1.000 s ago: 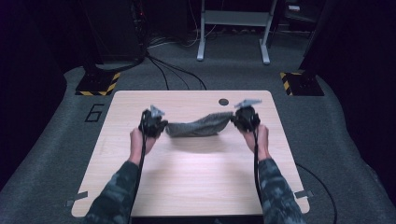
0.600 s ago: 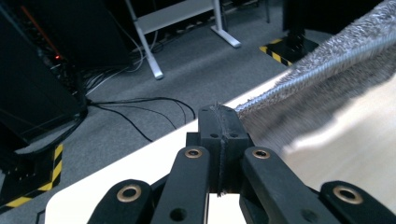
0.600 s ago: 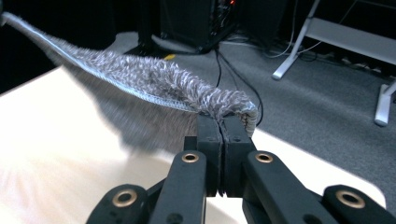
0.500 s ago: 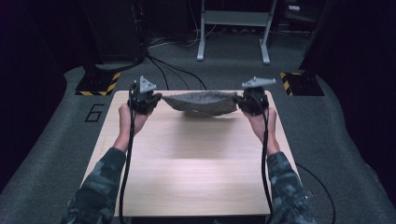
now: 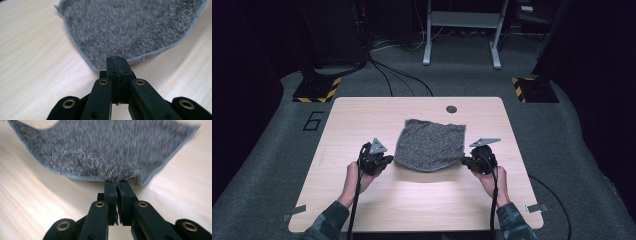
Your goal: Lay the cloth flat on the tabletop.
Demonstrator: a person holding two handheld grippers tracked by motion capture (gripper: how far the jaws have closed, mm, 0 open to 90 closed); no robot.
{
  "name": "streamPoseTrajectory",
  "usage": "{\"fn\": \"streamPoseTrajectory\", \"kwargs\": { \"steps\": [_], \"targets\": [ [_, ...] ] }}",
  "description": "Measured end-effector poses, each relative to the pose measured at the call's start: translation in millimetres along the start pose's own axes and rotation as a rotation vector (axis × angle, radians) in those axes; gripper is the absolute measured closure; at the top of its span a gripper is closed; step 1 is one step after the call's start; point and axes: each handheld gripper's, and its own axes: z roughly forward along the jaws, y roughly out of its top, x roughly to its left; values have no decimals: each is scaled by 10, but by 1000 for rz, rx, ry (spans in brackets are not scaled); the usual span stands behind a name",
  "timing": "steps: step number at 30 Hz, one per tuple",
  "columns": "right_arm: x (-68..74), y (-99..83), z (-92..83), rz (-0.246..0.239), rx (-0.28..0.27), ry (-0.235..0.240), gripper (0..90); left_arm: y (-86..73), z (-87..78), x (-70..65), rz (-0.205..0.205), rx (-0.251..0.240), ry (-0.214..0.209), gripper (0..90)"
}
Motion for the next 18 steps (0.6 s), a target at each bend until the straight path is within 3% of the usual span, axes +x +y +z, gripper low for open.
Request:
{"fn": "streamPoseTrajectory", "kwargs": {
  "steps": [4,5,7,9,10,13,16,17,18],
  "targets": [
    [-17,-155,29,24,46,11,809,-143,8,-56,-21,16,-33,883],
    [-29,-234,17,31,66,21,777,-222,22,-82,-36,32,-73,855],
    [-38,-314,3,47,78,31,716,-260,28,-96,-40,39,-81,750],
    [-43,-356,-8,54,86,39,692,-323,22,-105,-47,71,-122,703],
    [-67,-435,-34,54,91,60,571,-366,-10,-98,-59,82,-141,568],
    [-116,-523,-114,90,86,93,438,-389,-68,-62,-83,65,-140,446],
    [-170,-556,-169,107,52,95,367,-372,-128,43,-93,43,-114,336],
    [-225,-546,-203,122,36,77,280,-321,-132,121,-90,45,-97,298],
    [-225,-546,-203,122,36,77,280,-321,-132,121,-90,45,-97,267]
  ]
}}
